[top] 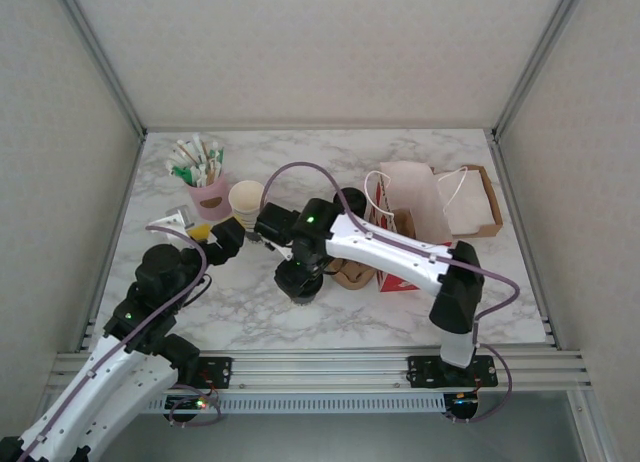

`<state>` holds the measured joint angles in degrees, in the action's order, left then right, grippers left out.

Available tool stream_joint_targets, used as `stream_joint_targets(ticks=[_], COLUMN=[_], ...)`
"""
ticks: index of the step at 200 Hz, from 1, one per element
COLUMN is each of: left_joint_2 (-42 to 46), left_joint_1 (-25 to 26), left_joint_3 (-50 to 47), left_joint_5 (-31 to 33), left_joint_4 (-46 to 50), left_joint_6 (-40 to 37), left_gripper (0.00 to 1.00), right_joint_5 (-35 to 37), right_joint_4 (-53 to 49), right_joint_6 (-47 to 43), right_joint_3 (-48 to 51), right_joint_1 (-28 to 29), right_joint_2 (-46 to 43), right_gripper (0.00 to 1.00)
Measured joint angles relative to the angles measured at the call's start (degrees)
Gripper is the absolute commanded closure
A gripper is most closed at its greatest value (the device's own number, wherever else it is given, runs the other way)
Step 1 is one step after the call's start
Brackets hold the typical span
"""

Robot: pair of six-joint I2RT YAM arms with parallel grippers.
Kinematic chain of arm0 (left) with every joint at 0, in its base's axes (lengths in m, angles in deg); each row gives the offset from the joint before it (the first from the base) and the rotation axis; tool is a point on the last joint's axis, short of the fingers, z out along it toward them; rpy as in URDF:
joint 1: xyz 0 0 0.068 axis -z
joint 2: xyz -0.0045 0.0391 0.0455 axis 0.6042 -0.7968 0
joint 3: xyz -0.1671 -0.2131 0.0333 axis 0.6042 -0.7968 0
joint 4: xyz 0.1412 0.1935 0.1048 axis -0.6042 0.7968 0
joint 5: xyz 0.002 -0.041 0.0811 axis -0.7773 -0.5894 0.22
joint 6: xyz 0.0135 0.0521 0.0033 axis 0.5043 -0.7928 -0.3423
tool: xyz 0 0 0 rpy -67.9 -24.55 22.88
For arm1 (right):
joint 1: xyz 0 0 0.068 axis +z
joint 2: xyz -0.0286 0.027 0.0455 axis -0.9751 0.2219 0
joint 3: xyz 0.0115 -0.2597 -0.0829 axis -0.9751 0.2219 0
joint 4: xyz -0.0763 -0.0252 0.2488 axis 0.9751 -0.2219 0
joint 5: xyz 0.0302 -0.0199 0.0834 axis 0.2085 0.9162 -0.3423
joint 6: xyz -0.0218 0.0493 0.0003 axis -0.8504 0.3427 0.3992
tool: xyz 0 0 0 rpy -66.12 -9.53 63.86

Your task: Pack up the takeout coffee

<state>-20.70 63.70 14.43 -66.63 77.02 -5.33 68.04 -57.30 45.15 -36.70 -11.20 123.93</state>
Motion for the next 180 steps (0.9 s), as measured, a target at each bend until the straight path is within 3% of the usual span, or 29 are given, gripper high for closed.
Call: stream_joint_targets(ticks=[97, 180], left_joint_2=[-4.15, -13.25], left_joint_1=[0.0, 0.0], left_joint_3=[3.87, 7.32], left_joint_5=[-1.07, -6.45], left_joint_4=[-2.99, -7.19], left_joint_6=[-0.17, -0.15], left_gripper=[0.0, 0.0], right_joint_5=[0.5, 6.95], right_joint_4=[-6.08, -9.75], right_joint_6=[1.36, 1.81], right_joint_3=[-8.68, -14.73], right_joint_1=[-0.11, -2.38], right_joint_2=[-14.45, -24.0], right_gripper=[0.28, 0.29])
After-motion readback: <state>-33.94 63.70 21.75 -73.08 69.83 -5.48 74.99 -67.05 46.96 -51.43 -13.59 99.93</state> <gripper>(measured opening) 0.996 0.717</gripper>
